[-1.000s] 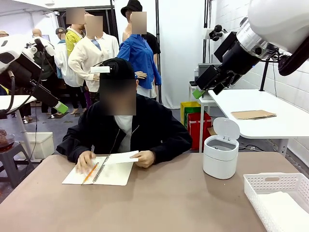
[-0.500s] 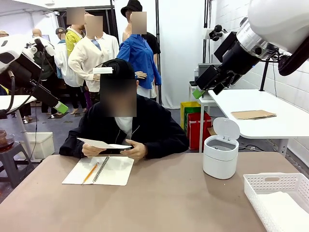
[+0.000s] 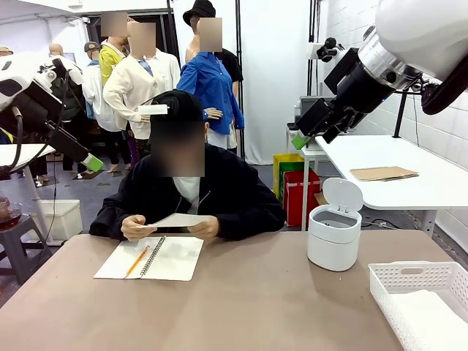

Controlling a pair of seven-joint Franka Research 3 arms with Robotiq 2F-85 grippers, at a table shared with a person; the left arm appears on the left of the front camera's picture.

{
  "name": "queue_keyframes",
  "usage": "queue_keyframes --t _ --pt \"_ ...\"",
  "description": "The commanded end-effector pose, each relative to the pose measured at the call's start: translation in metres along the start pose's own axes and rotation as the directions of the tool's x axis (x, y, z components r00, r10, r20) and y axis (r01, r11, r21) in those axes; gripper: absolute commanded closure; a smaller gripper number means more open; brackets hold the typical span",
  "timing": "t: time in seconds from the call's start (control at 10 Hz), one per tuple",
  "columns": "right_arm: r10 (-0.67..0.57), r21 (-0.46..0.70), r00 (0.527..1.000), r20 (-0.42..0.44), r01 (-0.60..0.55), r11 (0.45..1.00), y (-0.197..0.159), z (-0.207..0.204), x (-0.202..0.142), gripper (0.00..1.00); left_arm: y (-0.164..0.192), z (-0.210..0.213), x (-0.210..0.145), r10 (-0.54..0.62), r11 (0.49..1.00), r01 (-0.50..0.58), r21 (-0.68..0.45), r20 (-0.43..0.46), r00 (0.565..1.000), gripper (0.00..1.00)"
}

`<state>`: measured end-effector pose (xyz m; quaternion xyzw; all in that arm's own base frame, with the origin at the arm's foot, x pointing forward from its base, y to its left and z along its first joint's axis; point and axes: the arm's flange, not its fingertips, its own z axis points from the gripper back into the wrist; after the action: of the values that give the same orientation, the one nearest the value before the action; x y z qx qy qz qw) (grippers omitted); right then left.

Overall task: Sort the paper based on its condition.
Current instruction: If a person hands you a paper, place it in the Organizing basket , and if it's crumpled, put it in the Trash can.

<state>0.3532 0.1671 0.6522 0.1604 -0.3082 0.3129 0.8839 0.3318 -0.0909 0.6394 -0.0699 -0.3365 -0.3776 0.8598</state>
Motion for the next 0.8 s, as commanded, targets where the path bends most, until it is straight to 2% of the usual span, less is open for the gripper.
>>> queue_keyframes --t 0.0,0.6,0.7 --pt "-0.002 0.002 1.0 -0.003 0.002 1.0 -0.0008 -0.0016 -0.0001 0.0 -0.0005 0.0012 -0.0013 0.002 1.0 -0.002 0.005 -0.007 1.0 0.0" --pt "0.0 0.0 1.0 0.0 0.0 1.0 0.0 0.0 0.0 0.0 -0.0005 0.0012 -0.0013 0.002 1.0 -0.002 0.005 -0.007 1.0 0.0" --pt "-0.036 0.023 0.999 -0.022 0.037 0.999 -0.0035 -0.0075 -0.0038 0.0 -0.0005 0.0012 -0.0013 0.002 1.0 -0.002 0.005 -0.007 1.0 0.0"
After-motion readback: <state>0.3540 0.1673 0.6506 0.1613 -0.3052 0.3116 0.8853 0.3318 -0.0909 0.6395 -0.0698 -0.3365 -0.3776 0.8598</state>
